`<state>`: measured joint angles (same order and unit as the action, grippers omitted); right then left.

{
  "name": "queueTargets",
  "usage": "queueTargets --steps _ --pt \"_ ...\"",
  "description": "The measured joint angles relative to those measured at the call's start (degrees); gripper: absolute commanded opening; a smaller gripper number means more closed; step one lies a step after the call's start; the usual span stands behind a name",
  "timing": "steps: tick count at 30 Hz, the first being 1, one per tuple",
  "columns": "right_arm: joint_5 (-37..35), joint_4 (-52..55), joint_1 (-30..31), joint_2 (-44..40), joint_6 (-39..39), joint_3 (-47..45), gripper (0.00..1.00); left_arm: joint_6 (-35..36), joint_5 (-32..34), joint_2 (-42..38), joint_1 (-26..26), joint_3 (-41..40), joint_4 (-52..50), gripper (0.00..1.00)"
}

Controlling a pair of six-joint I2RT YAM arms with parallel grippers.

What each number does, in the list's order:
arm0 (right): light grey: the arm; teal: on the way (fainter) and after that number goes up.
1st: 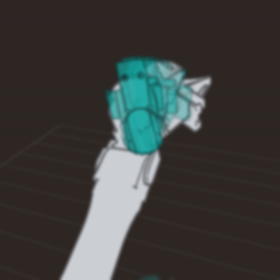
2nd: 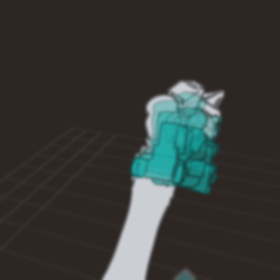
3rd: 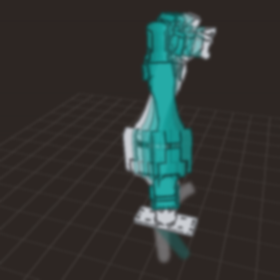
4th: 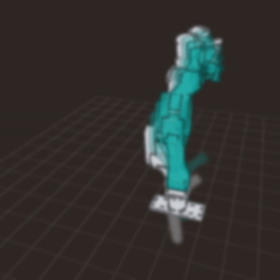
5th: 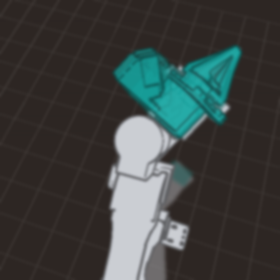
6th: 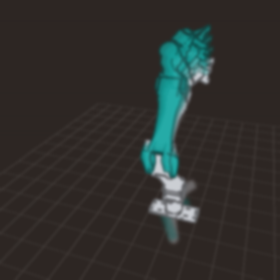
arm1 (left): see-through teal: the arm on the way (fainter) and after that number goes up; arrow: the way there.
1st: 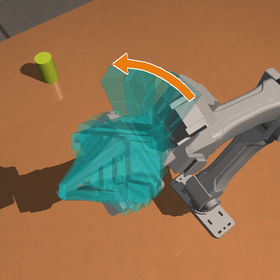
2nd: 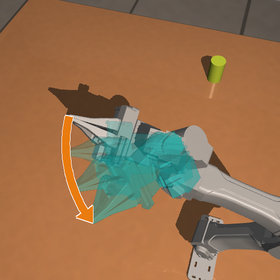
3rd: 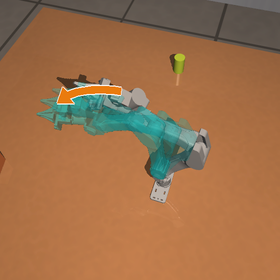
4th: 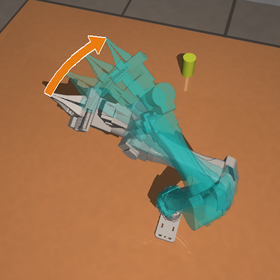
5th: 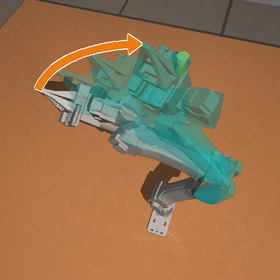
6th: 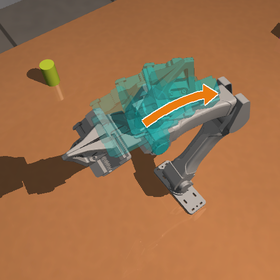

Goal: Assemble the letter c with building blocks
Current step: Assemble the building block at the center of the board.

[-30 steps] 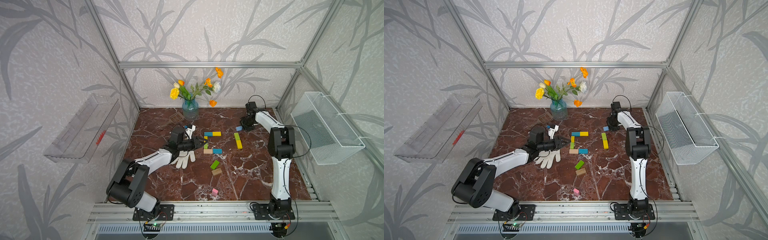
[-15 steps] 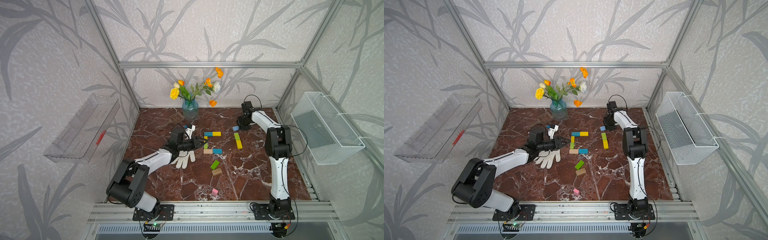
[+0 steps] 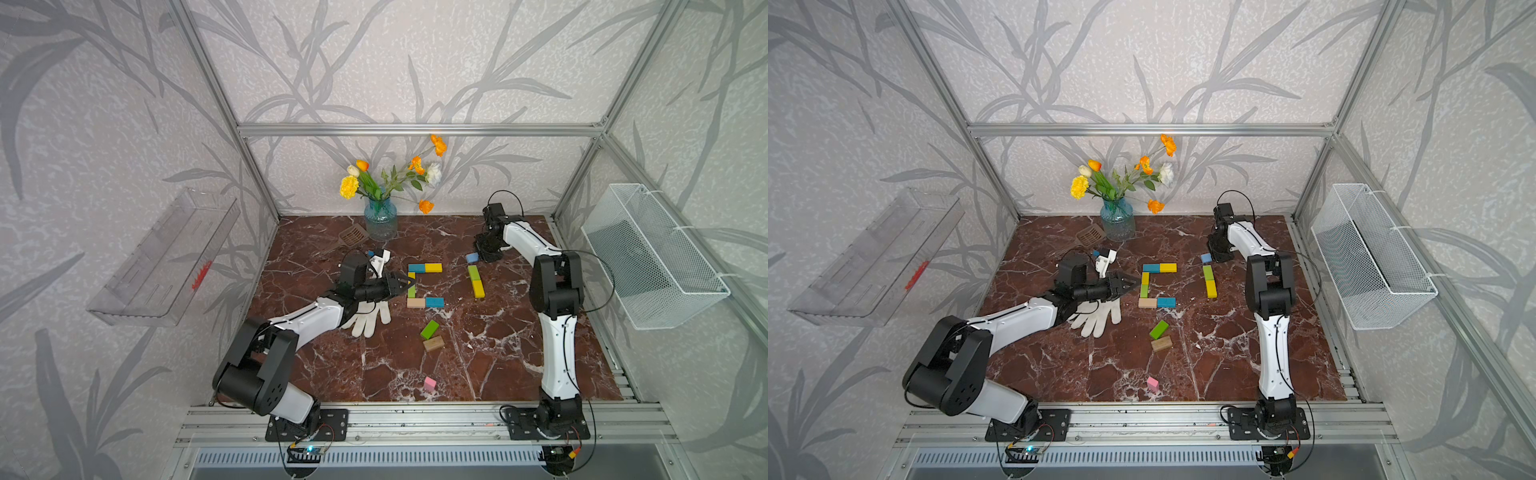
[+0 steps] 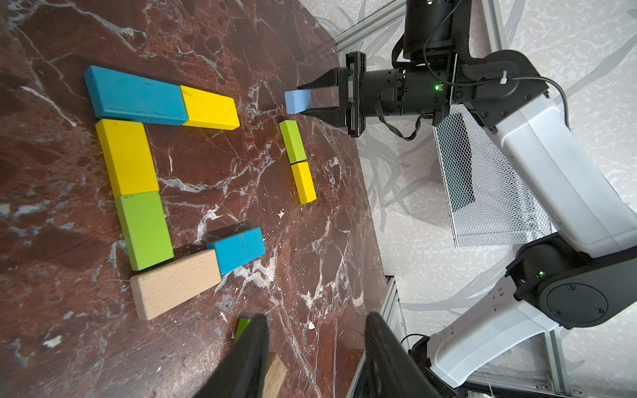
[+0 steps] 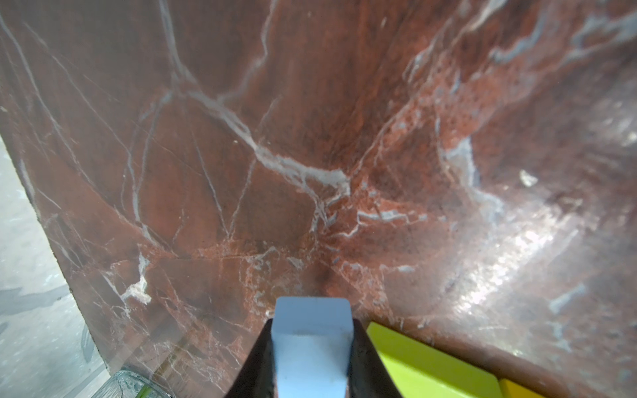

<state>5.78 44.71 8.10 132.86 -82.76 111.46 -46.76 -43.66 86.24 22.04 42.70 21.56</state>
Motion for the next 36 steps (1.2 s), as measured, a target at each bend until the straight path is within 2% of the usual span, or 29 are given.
queueTargets --steps 36 --pt "0.0 -0.6 0.0 0.5 -0.2 -0.7 0.36 -0.4 0.0 0.0 -0.2 0.0 0.2 0.47"
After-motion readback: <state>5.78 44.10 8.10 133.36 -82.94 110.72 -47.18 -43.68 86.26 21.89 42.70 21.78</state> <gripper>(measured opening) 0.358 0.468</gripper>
